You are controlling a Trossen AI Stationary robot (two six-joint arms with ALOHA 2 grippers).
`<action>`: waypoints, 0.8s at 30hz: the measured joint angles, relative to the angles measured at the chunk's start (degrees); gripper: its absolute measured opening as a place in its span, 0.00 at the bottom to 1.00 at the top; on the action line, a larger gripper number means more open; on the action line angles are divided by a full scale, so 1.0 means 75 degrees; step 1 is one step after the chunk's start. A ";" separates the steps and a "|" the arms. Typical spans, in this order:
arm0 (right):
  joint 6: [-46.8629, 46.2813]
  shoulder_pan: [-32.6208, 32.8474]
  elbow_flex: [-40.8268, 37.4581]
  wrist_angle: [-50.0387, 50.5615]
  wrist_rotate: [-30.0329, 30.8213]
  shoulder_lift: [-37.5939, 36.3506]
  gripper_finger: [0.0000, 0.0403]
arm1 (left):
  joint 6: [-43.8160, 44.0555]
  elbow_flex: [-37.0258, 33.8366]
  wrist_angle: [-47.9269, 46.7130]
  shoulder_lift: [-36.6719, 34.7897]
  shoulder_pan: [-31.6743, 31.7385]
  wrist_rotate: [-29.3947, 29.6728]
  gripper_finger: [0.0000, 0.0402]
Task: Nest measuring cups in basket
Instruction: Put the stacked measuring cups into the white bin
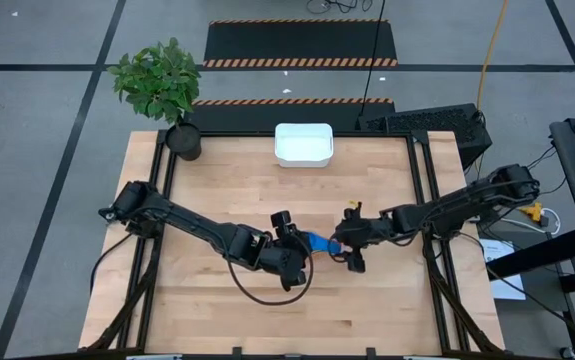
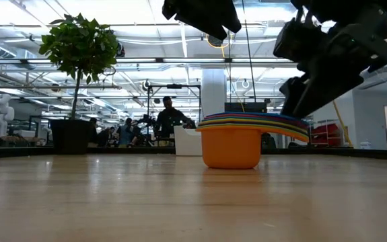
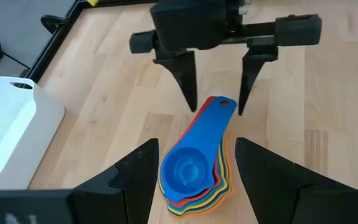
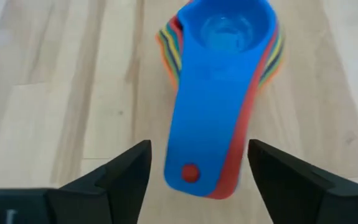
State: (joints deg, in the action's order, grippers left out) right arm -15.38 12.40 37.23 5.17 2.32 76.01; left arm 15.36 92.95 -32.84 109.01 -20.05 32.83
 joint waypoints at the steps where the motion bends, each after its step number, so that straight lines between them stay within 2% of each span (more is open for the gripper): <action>1: -0.0001 -0.0014 0.0000 0.0007 -0.0169 0.0000 0.64 | 0.0029 0.0000 0.0000 0.0000 0.0000 -0.0001 0.53; 5: 0.0000 -0.0003 0.0000 -0.0034 -0.0265 0.0123 0.63 | 0.0063 0.0000 0.0000 0.0000 0.0000 -0.0071 0.53; 9: -0.0007 -0.0005 0.0000 -0.0030 0.0269 0.0341 0.67 | 0.0080 0.0000 0.0006 0.0000 0.0000 -0.0182 0.53; 16: 0.0155 -0.0003 0.0000 -0.0081 0.0284 0.0612 0.71 | 0.0077 0.0000 0.0009 0.0000 0.0000 -0.0185 0.53; 24: 0.0149 0.0009 -0.0003 -0.0093 0.0258 0.0600 0.59 | 0.0046 0.0000 0.0009 0.0000 0.0000 -0.0190 0.53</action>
State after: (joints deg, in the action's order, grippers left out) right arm -14.26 12.47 37.21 4.47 4.25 80.51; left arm 15.71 92.95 -32.77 109.01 -20.05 31.40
